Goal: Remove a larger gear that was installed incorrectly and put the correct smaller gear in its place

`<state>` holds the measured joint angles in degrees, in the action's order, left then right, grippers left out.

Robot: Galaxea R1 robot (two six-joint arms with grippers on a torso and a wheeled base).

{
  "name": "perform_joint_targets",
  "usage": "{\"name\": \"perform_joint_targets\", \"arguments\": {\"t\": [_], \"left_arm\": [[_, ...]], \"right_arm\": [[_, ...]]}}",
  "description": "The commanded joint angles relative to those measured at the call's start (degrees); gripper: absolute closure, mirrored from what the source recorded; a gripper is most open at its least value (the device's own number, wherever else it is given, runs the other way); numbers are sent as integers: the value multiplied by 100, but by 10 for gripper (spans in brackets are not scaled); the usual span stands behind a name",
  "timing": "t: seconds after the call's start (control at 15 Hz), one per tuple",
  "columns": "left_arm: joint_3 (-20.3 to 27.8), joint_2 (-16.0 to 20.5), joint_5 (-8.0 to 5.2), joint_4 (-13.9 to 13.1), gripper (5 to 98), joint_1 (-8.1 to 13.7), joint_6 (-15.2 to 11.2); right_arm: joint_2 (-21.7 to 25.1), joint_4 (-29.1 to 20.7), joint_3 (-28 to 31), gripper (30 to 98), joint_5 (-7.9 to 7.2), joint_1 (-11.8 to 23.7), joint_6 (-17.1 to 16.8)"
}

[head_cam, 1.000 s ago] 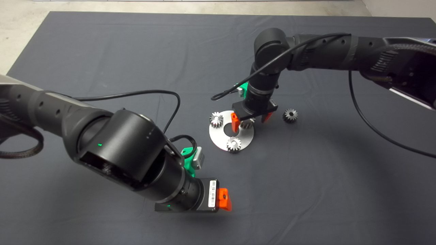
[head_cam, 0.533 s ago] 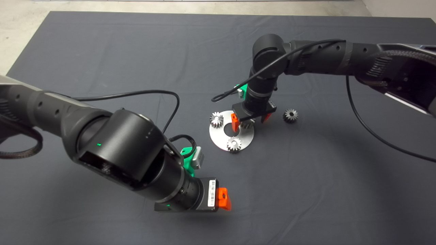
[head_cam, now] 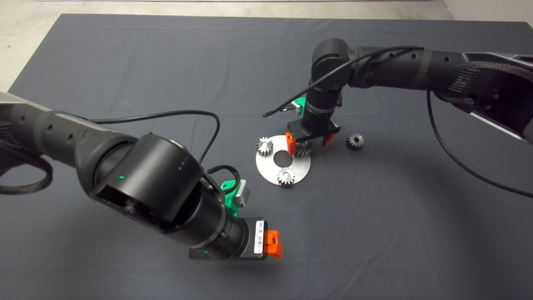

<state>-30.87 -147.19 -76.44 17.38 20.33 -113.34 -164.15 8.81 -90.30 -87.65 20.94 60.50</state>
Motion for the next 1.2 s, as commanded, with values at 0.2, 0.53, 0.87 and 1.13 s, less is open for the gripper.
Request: {"name": "perform_joint_targets", "arguments": {"t": [0.2, 0.53, 0.87, 1.13], "left_arm": [[74, -8, 23, -60, 58, 103, -13], [74, -8, 15, -60, 58, 103, -13], [82, 1, 15, -60, 58, 103, -13], [100, 7, 15, -60, 58, 103, -13]], "right_arm": [[-272, 138, -5, 399, -121, 200, -47], [-272, 138, -4, 420, -129, 200, -73], [-290, 138, -4, 513, -129, 200, -82], [-272, 138, -4, 568, -138, 200, -91]]}}
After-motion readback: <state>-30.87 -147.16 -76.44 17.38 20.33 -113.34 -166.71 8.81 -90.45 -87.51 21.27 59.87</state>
